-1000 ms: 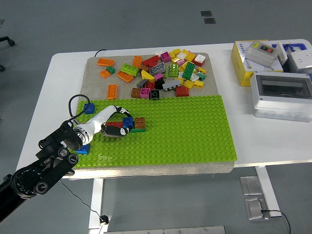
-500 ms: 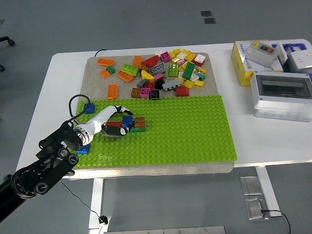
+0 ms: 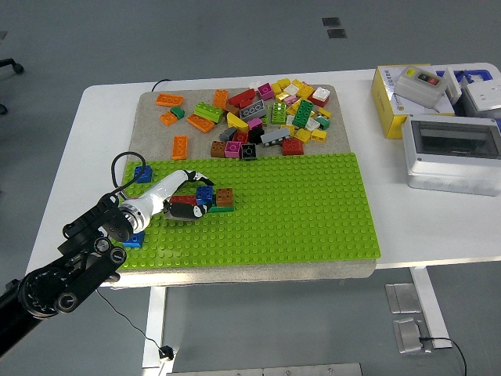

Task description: Pick up the brick,pile it on top of brick,press brick,pick up the brick,pile it on top of brick,press brick

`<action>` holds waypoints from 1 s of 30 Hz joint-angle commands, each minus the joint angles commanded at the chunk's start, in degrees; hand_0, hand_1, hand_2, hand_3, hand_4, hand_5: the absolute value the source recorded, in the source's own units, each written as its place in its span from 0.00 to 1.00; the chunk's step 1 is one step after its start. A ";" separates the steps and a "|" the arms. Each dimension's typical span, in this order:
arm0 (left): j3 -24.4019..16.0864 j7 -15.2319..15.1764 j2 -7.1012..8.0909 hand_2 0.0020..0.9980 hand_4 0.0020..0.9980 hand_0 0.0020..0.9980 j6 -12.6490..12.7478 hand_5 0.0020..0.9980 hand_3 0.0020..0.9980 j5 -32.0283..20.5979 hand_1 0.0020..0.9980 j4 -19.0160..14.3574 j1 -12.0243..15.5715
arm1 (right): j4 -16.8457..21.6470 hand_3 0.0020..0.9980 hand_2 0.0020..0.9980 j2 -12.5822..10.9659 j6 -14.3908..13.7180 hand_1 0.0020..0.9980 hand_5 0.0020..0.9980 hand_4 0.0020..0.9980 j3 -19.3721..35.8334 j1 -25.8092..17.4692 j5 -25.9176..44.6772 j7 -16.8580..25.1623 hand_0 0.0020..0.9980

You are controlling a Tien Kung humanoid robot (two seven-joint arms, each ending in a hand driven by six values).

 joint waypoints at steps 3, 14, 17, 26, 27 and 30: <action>-0.04 0.23 0.10 0.92 0.67 1.00 -0.44 0.20 0.71 0.00 0.95 -0.14 -0.01 | 0.00 0.84 0.65 -0.03 -0.01 0.66 1.00 0.65 0.08 -0.01 -0.04 -0.01 0.73; -0.46 1.45 0.79 0.92 0.69 1.00 -1.86 0.21 0.71 0.45 0.95 -1.39 -0.05 | 0.00 0.84 0.65 -0.16 -0.03 0.66 1.00 0.65 0.56 -0.03 -0.35 -0.06 0.73; -0.42 1.67 0.92 0.92 0.69 1.00 -2.08 0.21 0.71 0.45 0.95 -1.65 -0.04 | 0.00 0.84 0.65 -0.18 -0.05 0.66 1.00 0.65 0.58 -0.03 -0.32 -0.04 0.73; -0.45 1.94 1.19 0.93 0.70 1.00 -2.18 0.22 0.71 0.67 0.95 -2.49 0.06 | 0.00 0.84 0.65 -0.22 -0.07 0.66 1.00 0.65 0.73 -0.09 -0.41 -0.03 0.73; -0.45 1.97 1.23 0.93 0.70 1.00 -2.19 0.22 0.71 0.68 0.95 -2.60 0.08 | 0.00 0.84 0.65 -0.23 -0.08 0.66 1.00 0.65 0.75 -0.10 -0.42 -0.03 0.73; -0.51 2.04 1.29 0.93 0.70 1.00 -2.18 0.22 0.71 0.77 0.95 -2.94 0.16 | 0.00 0.84 0.65 -0.24 -0.08 0.66 1.00 0.65 0.80 -0.12 -0.44 -0.02 0.73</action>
